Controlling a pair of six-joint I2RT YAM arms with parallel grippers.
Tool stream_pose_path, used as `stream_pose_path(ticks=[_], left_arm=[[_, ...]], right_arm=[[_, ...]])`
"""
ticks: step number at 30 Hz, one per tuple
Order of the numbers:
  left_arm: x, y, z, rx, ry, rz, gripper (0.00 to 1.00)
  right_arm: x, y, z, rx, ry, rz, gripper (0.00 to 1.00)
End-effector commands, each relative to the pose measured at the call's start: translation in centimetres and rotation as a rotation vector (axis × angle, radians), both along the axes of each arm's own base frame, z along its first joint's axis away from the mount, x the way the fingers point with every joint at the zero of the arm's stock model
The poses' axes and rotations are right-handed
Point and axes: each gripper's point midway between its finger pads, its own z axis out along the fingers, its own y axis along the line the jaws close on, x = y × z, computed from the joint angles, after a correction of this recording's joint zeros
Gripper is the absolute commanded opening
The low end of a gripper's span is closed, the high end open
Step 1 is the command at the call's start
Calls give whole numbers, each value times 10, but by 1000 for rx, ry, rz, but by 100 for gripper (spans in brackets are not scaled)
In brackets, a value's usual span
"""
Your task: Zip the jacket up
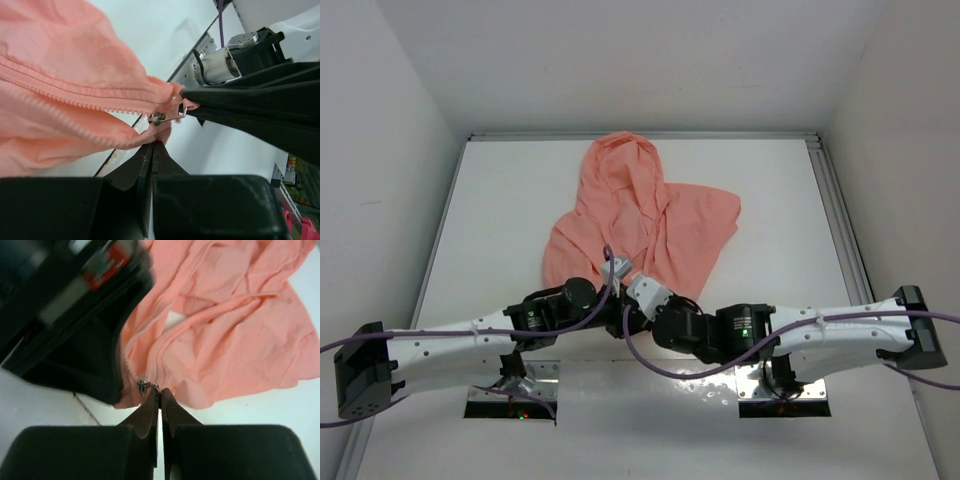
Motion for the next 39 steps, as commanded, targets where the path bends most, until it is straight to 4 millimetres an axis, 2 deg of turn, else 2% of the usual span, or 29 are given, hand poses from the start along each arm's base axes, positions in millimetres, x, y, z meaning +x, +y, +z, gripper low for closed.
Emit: stream_pose_path(ticks=[1, 6, 9, 12, 14, 16, 17, 18, 20, 21, 23, 24, 25, 26, 27, 29, 32, 34, 37, 39], left_arm=[[-7, 1, 7, -23, -4, -41, 0], [-11, 3, 5, -40, 9, -47, 0], [-12, 3, 6, -47, 7, -53, 0], [-10, 5, 8, -53, -5, -40, 0], [-7, 7, 9, -55, -9, -14, 0], [6, 15, 6, -51, 1, 93, 0], [19, 22, 7, -55, -11, 178, 0], [22, 25, 4, -72, 20, 226, 4], [31, 27, 17, -166, 22, 294, 21], [29, 29, 11, -194, 61, 314, 36], [29, 26, 15, -263, 85, 321, 44], [27, 27, 7, -262, 117, 330, 47], [27, 28, 3, -262, 134, 333, 47], [25, 28, 4, -281, 150, 337, 47], [24, 31, -3, -274, 159, 342, 47], [25, 37, -8, -262, 179, 375, 47], [25, 39, -17, -238, 209, 396, 52], [22, 36, -24, -220, 234, 382, 55], [18, 28, -24, -215, 234, 334, 56], [16, 22, -21, -212, 223, 301, 51]], right_arm=[[34, 15, 49, 182, -125, -118, 0], [72, 14, 65, 431, -97, -228, 0], [89, 10, 71, 498, -89, -260, 0], [97, 8, 65, 512, -59, -270, 0], [94, 9, 53, 502, -12, -248, 0], [82, 16, 42, 493, 55, -192, 0], [73, 15, 31, 477, 104, -179, 0], [64, 19, 22, 470, 155, -147, 0], [53, 14, 0, 437, 228, -148, 0], [42, 13, -14, 428, 288, -138, 0], [33, 12, -22, 444, 336, -126, 0], [30, 12, -24, 457, 353, -126, 0], [25, 10, -30, 467, 383, -130, 0], [23, 9, -28, 490, 387, -126, 0], [21, 8, -29, 502, 396, -130, 0], [18, 2, -37, 515, 419, -150, 0], [11, 0, -42, 548, 455, -157, 0], [2, 3, -46, 568, 500, -138, 0], [-8, 2, -55, 558, 531, -140, 0], [-9, -2, -62, 564, 541, -178, 0]])
